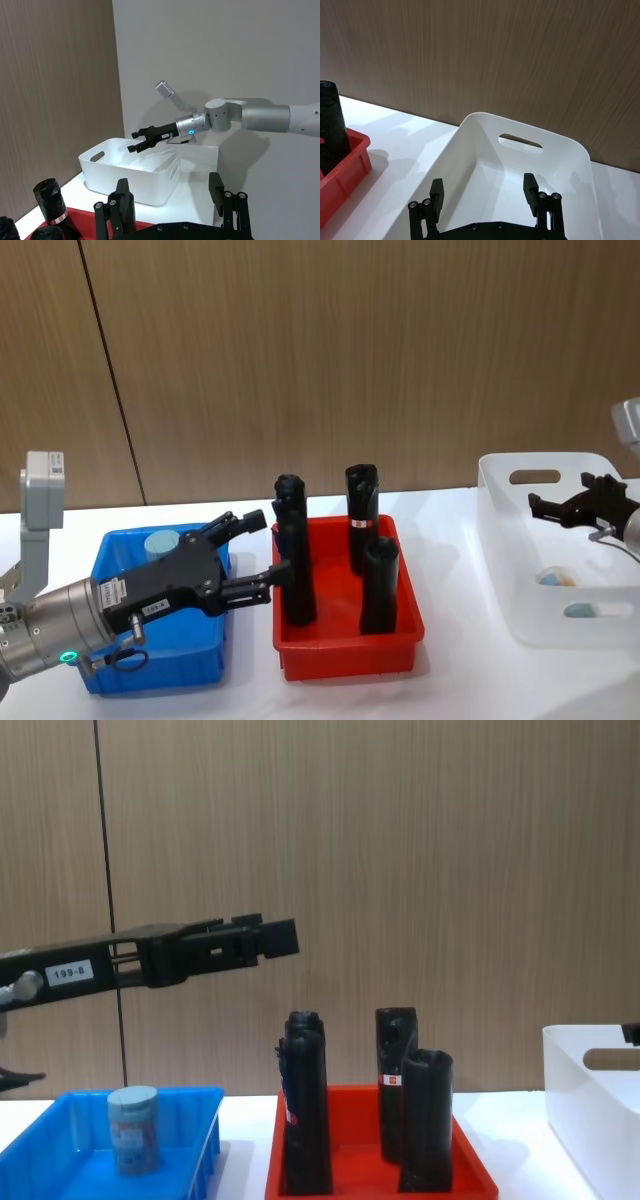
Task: Pick the cotton swabs from the blue box and place them into the white box.
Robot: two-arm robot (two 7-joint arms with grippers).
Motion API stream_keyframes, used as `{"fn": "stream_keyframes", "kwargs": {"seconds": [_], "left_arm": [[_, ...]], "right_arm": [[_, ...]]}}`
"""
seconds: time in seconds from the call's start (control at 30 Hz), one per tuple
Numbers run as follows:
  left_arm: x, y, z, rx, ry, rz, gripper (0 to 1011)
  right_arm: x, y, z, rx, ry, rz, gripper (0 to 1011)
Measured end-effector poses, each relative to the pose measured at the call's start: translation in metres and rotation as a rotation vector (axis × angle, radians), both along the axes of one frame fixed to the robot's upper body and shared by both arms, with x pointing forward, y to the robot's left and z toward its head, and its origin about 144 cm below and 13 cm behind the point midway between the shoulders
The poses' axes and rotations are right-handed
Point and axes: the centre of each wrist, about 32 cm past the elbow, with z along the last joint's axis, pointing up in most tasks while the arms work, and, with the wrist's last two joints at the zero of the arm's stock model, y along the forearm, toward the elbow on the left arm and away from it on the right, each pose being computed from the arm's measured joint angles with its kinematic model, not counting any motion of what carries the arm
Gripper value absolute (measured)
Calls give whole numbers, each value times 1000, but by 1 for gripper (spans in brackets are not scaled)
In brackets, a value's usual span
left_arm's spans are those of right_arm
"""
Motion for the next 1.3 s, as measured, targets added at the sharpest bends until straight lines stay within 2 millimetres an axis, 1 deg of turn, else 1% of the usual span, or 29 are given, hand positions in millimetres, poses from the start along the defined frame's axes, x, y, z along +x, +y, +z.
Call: {"fn": "stream_keyframes", "kwargs": {"seconds": [0.17, 0.4, 0.83, 0.93, 1.3], "left_arm": [[-1, -3, -1, 10, 2, 20, 1004], [-5, -14, -3, 40, 4, 78, 1004], [-13, -35, -7, 97, -4, 203, 1004], [-16, -41, -8, 112, -9, 241, 1004], [-24, -58, -11, 151, -28, 345, 1004]], "right_arm": [[-5, 5, -3, 0, -12, 6, 1002], [-18, 17, -9, 9, -43, 20, 1002], [-49, 43, -19, 38, -113, 47, 1002], [-58, 50, -21, 49, -133, 54, 1002], [-87, 69, -24, 87, -188, 68, 1002]]}}
